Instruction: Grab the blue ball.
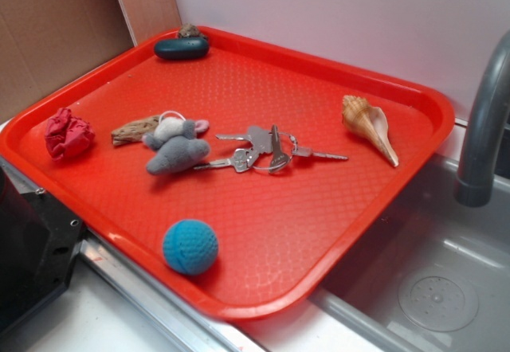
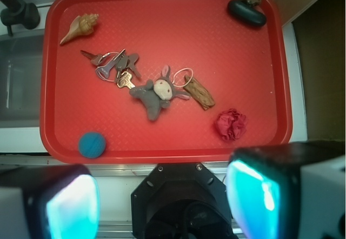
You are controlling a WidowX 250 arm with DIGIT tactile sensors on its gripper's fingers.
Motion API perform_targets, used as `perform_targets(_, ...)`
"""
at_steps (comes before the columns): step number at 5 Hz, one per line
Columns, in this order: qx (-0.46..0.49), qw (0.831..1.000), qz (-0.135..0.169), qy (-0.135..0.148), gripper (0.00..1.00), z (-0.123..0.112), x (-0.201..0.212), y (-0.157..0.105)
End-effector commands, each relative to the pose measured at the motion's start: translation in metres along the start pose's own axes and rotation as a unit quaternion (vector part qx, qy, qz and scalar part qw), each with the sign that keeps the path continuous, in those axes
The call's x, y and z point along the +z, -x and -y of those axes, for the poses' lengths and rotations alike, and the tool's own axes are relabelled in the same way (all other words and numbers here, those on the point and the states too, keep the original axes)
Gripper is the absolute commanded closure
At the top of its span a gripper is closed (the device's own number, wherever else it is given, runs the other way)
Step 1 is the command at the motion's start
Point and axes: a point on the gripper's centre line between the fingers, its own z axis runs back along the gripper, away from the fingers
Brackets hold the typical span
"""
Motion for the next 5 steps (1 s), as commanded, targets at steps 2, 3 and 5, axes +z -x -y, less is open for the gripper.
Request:
perform_targets(2,-0.010,0.999,-0.035,0.007,0.00,0.043,-0.051,0.006)
perform_targets(3,-0.025,0.998,-0.048,-0.012,0.00,0.066,-0.103,0.016)
perform_targets(5,-0.050,0.997,-0.058,-0.014,0.00,0.083,-0.161,0.026)
